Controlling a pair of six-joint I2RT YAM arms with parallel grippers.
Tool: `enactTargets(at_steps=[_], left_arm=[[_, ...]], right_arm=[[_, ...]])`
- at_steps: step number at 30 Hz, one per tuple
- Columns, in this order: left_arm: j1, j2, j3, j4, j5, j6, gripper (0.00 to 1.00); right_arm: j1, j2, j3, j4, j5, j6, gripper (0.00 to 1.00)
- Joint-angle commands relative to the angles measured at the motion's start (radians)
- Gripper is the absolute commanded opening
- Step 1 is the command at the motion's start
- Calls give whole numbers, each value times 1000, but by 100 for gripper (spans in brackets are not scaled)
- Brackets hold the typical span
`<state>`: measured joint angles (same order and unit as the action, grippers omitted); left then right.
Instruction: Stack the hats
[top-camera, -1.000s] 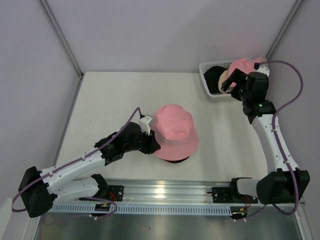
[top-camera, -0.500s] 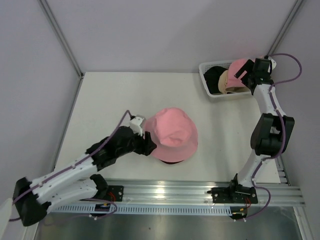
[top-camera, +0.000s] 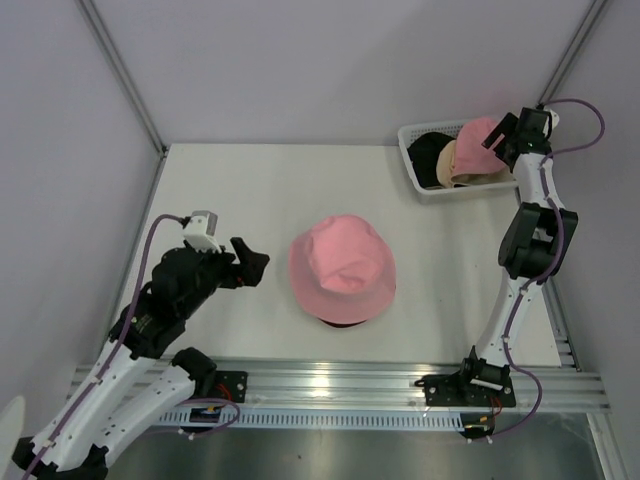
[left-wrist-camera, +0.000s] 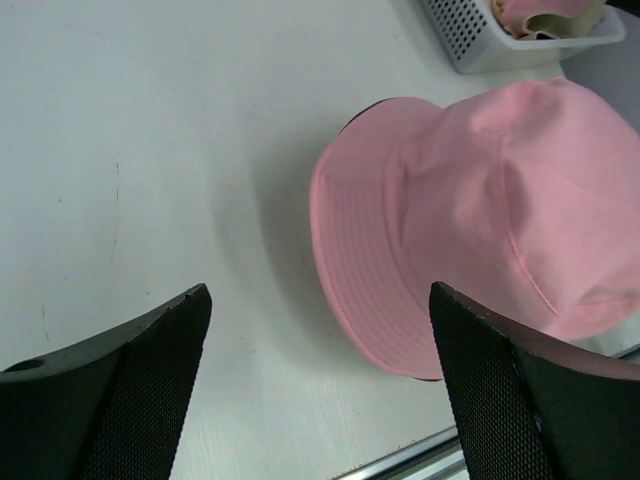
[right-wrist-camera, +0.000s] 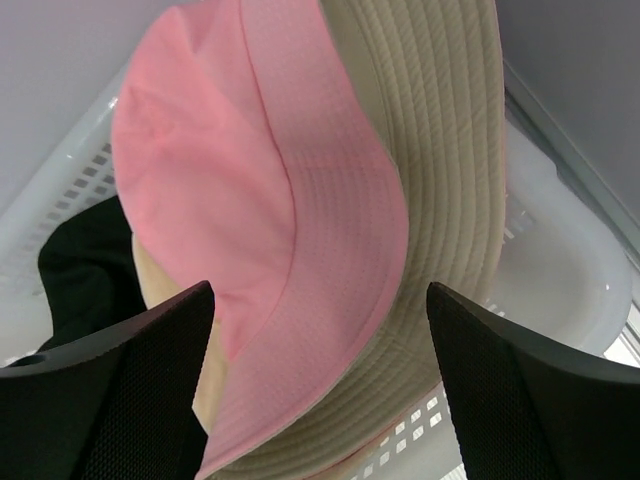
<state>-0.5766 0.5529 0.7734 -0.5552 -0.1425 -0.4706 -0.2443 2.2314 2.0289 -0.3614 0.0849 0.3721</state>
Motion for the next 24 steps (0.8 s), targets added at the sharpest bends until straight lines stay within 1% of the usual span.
enactTargets(at_steps=[1,3,4,12,15,16,17,18,19,21,22,24], left_arm=[[84,70,9,52,95,-11,93],[134,99,13,81,176,-5,93],[147,128,20,92,194,-2,93],[225,194,37,127,262,13,94],[245,212,43,141,277,15,94],[251,217,44,143,282,15,94],[259,226,49,146,287,16,94],[262,231,47,150,299,18,94],[267,234,50,155,305,20,94],[274,245,43,175,313,20,94],[277,248,41,179,316,18,94],[285,260,44,193,317,15,95]], right_arm=[[-27,19,-14,36,-8,17,89],[-32,30,-33,68,-17,22,88],[-38,37,-38,71,-25,21,87],[-47,92,-53,140,-134,83,80],[-47,109,-50,171,-177,116,70],[-47,111,-52,180,-189,123,60],[-47,111,-53,202,-203,132,55],[-47,111,-55,206,-224,148,42],[-47,111,-53,211,-235,155,35],[-47,106,-52,228,-278,162,18],[-47,102,-49,230,-293,169,0],[-46,71,-53,234,-342,175,0]])
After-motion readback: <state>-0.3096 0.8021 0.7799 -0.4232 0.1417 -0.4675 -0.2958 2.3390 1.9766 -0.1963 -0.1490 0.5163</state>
